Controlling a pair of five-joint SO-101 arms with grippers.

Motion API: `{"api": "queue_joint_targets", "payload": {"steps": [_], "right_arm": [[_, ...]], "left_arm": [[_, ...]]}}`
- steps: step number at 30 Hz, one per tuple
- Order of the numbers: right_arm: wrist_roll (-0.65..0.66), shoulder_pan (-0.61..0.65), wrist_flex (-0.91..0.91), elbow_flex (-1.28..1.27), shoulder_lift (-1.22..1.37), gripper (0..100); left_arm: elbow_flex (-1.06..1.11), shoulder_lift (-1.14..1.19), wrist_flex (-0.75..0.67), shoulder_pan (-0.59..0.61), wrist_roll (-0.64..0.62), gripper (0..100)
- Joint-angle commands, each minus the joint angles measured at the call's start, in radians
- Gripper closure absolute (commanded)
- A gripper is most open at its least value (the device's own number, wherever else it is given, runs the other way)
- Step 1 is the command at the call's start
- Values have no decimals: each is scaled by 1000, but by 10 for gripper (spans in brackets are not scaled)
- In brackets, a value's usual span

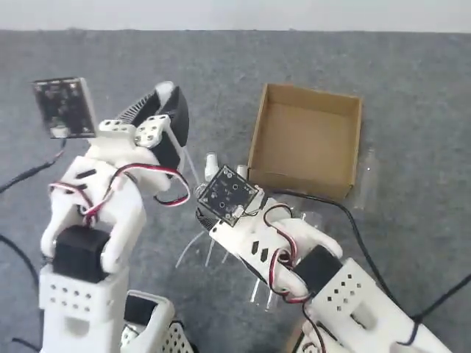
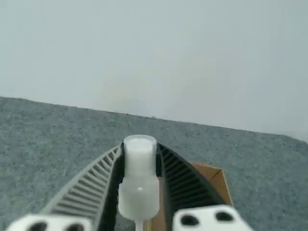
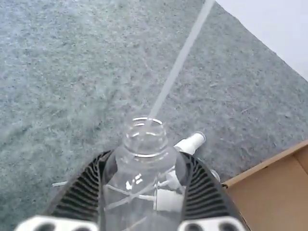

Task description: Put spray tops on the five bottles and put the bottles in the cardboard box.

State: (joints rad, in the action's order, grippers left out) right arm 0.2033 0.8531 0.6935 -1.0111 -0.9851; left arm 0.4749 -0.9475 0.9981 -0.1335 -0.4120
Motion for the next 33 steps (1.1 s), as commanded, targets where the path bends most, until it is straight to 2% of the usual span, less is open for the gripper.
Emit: {"api": "queue_joint_targets", "payload": {"steps": [1,5,8,11,13,16,21,25,27,33], "right_arm": [[-5,7,-15,8,-47,993],[-11,-18,-44,-8,-38,993],[-23,-39,-166,-18,-35,993],[-143,-62,-255,-23,-28,993],[-199,-85,-294,-25,2,993],[-209,-113,-366,-23,82,993],[-209,-114,-437,-23,153,993],[-209,-116,-433,-23,150,993],[-209,-116,-432,-28,150,993],[-209,-116,-427,-29,150,993]], "left_arm": [[1,-14,2,-6,-5,989],[1,-14,66,-8,0,989],[12,-14,86,-8,2,989],[31,-14,97,-40,14,989],[51,-14,97,-87,71,989],[70,-14,95,-140,126,989],[90,-14,95,-140,130,986],[76,-14,110,-140,161,881],[56,-14,118,-137,189,838],[-35,-11,120,15,199,847]]}}
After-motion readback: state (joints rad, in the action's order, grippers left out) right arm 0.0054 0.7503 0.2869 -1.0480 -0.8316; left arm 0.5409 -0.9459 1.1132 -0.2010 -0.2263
